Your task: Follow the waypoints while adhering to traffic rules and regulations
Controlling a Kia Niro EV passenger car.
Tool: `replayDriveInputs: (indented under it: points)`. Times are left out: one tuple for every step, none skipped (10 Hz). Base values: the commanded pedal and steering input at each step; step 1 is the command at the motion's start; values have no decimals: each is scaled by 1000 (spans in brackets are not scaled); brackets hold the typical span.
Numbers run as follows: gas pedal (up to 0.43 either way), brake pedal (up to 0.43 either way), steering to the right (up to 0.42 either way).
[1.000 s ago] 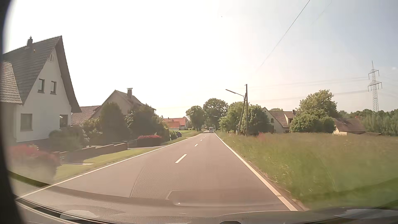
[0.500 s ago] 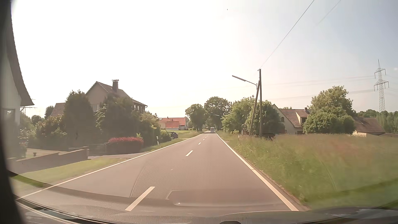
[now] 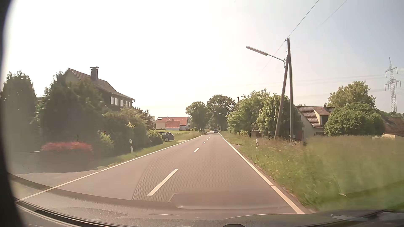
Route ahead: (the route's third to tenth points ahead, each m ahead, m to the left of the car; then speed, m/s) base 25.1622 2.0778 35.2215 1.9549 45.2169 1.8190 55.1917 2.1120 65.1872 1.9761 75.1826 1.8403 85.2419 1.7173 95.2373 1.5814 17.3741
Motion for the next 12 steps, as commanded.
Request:
replayDriveInputs:
  points:
    - [169,0,0]
    - [169,0,-1]
    - [169,0,-1]
    - [169,0,-1]
    - [157,0,-1]
    - [157,0,-1]
    - [157,0,-1]
    - [157,0,-1]
    - [150,0,-1]
    - [150,0,-1]
    - [150,0,-1]
    - [150,0,-1]
